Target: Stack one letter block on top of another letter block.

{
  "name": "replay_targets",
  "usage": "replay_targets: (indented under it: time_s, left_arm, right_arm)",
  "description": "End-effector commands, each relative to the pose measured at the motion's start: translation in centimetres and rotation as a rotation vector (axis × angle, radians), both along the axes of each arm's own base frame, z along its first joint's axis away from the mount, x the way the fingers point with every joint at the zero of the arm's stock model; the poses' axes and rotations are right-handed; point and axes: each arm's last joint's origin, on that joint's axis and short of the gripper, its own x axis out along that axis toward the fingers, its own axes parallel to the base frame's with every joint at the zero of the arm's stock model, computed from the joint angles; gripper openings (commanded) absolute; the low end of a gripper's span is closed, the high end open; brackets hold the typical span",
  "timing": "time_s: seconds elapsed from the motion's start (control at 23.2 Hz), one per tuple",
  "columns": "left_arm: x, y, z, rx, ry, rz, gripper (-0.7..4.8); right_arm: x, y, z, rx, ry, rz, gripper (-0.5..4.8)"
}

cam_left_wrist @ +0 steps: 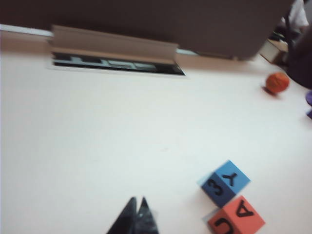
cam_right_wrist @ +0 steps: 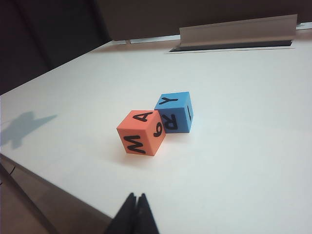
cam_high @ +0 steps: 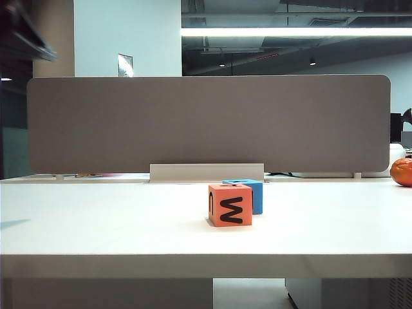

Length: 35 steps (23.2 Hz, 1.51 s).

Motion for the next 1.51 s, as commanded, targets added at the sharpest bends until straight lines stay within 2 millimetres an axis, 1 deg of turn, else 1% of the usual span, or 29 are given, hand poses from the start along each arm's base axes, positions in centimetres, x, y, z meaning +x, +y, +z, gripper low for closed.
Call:
replay_targets:
  time_s: [0.04, 0.26, 0.39, 0.52, 0.56, 0.6, 0.65, 0.69, 0.73, 0.77, 0.86, 0.9, 0.95, 0.99, 1.03, 1.08, 1.16, 1.21, 1.38, 1.51]
  left_arm:
    - [1.6, -1.4, -0.2, 0.003, -0.002, -0.055, -0.06]
    - [3.8, -3.9, -2.2, 0.013, 0.030, -0.137, -0.06]
    - [5.3, -6.4, -4.0, 0.110, 0.046, -0.235, -0.06]
    - [6.8, -8.8, -5.3, 0.143, 0.083, -0.304, -0.05]
    - [7.1, -9.3, -5.4, 0.145, 0.090, -0.316, -0.03]
    - [7.4, -9.8, -5.6, 0.148, 0.101, -0.329, 0.14]
    - [8.1, -10.7, -5.7, 0.157, 0.121, -0.350, 1.03]
    - [8.3, -11.2, -5.8, 0.167, 0.124, -0.366, 1.52]
    - [8.9, -12.1, -5.9, 0.204, 0.122, -0.405, 2.27]
    - [9.3, -12.9, -5.9, 0.247, 0.117, -0.448, 2.47]
    - [9.5, -13.8, -5.9, 0.301, 0.116, -0.489, 2.47]
    - [9.9, -14.6, -5.9, 0.336, 0.124, -0.526, 2.48]
    - [10.1, -14.9, -5.9, 0.341, 0.129, -0.542, 2.54]
    - [10.3, -15.5, -5.9, 0.343, 0.135, -0.577, 3.17]
    - [10.4, -15.7, -5.9, 0.337, 0.137, -0.594, 3.61]
    - [10.4, -16.0, -6.1, 0.342, 0.125, -0.630, 4.27]
    - [10.2, -16.4, -6.7, 0.379, 0.109, -0.683, 4.78]
    - [10.1, -16.5, -6.8, 0.397, 0.105, -0.699, 4.79]
    - [9.3, -18.1, -8.1, 0.511, 0.048, -0.786, 4.79]
    - [9.4, -19.2, -9.7, 0.602, 0.051, -0.738, 4.79]
  right_arm:
    - [0.0, 0.0, -0.1, -0.001, -0.006, -0.005, -0.08]
    - [0.0, 0.0, -0.1, -0.001, -0.006, -0.004, -0.08]
    - [0.0, 0.0, -0.1, -0.001, -0.006, -0.004, -0.08]
    - [0.0, 0.0, -0.1, -0.001, -0.007, -0.004, -0.07]
    - [0.0, 0.0, -0.1, -0.001, -0.006, -0.004, -0.08]
    - [0.0, 0.0, -0.1, -0.001, -0.006, -0.004, -0.08]
    - [0.0, 0.0, -0.1, -0.001, -0.006, -0.005, -0.08]
    - [0.0, 0.0, -0.1, -0.001, -0.006, -0.005, -0.08]
    - [0.0, 0.0, -0.1, -0.001, -0.006, -0.005, -0.08]
    - [0.0, 0.0, -0.1, -0.002, -0.006, -0.004, -0.08]
    - [0.0, 0.0, -0.1, -0.002, -0.006, -0.004, -0.08]
    - [0.0, 0.0, -0.1, -0.004, -0.007, -0.004, -0.08]
    - [0.0, 0.0, -0.1, -0.004, -0.007, -0.006, -0.08]
    - [0.1, 0.0, -0.1, -0.005, -0.007, -0.015, -0.08]
    - [0.1, -0.1, -0.1, -0.005, -0.008, -0.021, -0.08]
    - [0.1, -0.1, -0.1, -0.006, -0.007, -0.023, -0.08]
    - [0.1, -0.1, -0.1, -0.006, -0.007, -0.024, -0.08]
    - [0.1, -0.1, -0.1, -0.006, -0.007, -0.023, -0.08]
    - [0.1, -0.1, -0.3, -0.006, 0.011, -0.023, -0.08]
    - [0.0, -0.1, -0.4, -0.006, 0.021, -0.023, -0.08]
